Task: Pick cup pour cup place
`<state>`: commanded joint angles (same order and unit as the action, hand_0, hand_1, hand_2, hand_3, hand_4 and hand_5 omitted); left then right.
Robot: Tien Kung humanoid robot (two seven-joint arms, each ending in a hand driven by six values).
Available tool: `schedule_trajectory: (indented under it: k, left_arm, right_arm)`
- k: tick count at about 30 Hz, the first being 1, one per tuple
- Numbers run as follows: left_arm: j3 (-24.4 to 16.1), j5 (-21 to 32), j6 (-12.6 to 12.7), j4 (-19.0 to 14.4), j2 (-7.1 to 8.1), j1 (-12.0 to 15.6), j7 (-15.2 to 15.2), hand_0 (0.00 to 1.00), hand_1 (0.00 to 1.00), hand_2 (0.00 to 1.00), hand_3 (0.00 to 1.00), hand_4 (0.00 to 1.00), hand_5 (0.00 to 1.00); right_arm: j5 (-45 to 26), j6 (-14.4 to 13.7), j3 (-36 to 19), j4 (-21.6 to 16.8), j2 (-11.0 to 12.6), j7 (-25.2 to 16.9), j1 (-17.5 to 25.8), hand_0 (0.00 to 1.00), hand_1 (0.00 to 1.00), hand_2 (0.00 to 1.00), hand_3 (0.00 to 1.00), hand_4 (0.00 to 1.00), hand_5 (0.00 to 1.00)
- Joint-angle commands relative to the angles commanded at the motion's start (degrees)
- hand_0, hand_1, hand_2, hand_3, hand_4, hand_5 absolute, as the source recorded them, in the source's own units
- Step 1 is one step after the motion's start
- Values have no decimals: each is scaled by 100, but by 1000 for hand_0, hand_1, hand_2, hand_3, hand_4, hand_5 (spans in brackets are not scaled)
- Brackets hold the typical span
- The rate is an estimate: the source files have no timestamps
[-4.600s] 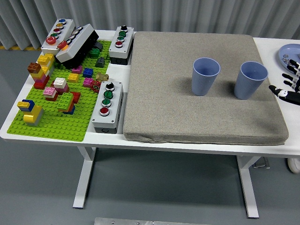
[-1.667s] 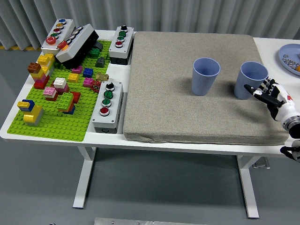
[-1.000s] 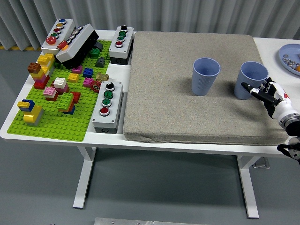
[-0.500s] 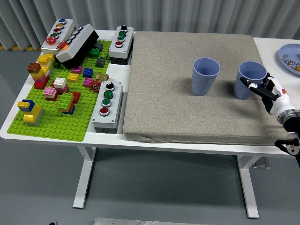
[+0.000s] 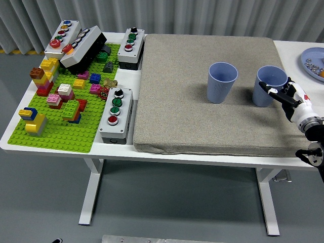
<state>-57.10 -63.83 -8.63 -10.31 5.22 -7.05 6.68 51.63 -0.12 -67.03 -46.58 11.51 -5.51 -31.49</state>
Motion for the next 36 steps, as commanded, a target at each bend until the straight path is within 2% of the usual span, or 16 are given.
schedule_trajectory:
  k: [15,36]
  left_arm:
    - [11,-11,-5,0,3,-2,4,805,752,813,724,515,998]
    - [62,3,-8,0,11,1,4,805,752,812,724,515,998]
  right_arm:
    - [36,-104,57,46,-20,-50,43,998,959,998,976,876,501]
    - [-182,-164,187,344,-93,-207,-107,998,953,998,955,867,514]
